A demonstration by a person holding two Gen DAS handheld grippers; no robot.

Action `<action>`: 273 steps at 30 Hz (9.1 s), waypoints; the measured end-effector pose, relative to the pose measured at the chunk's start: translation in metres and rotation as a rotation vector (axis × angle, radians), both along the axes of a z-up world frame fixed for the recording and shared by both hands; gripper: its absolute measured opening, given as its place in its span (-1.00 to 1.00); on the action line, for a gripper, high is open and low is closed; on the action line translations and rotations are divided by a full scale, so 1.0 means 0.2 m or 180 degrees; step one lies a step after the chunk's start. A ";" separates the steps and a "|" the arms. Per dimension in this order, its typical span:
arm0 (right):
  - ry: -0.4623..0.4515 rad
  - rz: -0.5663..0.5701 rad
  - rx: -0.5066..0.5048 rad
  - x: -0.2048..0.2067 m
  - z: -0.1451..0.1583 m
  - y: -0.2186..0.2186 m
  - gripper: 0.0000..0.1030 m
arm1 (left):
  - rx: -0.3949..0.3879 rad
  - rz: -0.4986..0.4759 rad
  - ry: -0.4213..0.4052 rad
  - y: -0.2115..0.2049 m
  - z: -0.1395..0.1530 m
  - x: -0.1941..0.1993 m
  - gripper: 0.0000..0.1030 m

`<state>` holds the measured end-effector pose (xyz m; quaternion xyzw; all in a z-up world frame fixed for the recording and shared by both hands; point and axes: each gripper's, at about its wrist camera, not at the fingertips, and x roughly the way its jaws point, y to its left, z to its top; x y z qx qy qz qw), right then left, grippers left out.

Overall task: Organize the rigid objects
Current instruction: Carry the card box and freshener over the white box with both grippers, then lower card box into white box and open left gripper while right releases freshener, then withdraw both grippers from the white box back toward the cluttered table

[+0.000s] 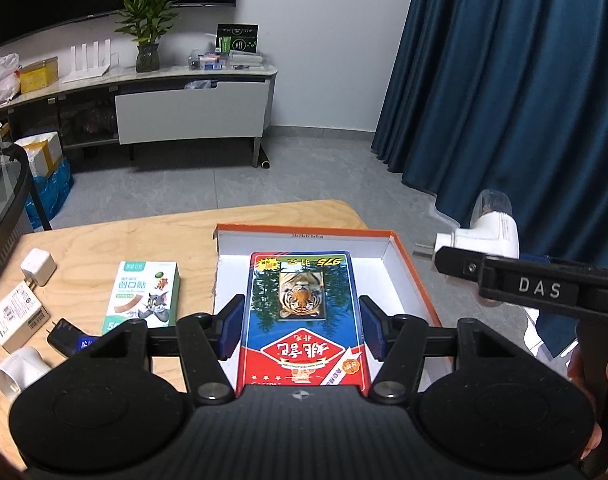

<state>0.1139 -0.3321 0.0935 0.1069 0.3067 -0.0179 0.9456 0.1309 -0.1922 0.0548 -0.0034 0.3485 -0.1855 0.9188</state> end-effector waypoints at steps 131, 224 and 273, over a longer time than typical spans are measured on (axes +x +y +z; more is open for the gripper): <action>0.0271 0.0050 -0.0122 0.13 -0.08 0.03 0.73 | 0.0068 -0.0061 0.0110 -0.09 -0.09 0.03 0.17; 0.0654 0.0469 -0.0511 0.49 -0.29 -0.05 0.74 | 0.0152 -0.0102 0.0352 -0.19 -0.26 0.49 0.17; 0.0670 0.0227 -0.0245 -0.25 -0.17 0.38 0.84 | 0.0366 0.0393 0.0354 0.26 -0.05 -0.16 1.00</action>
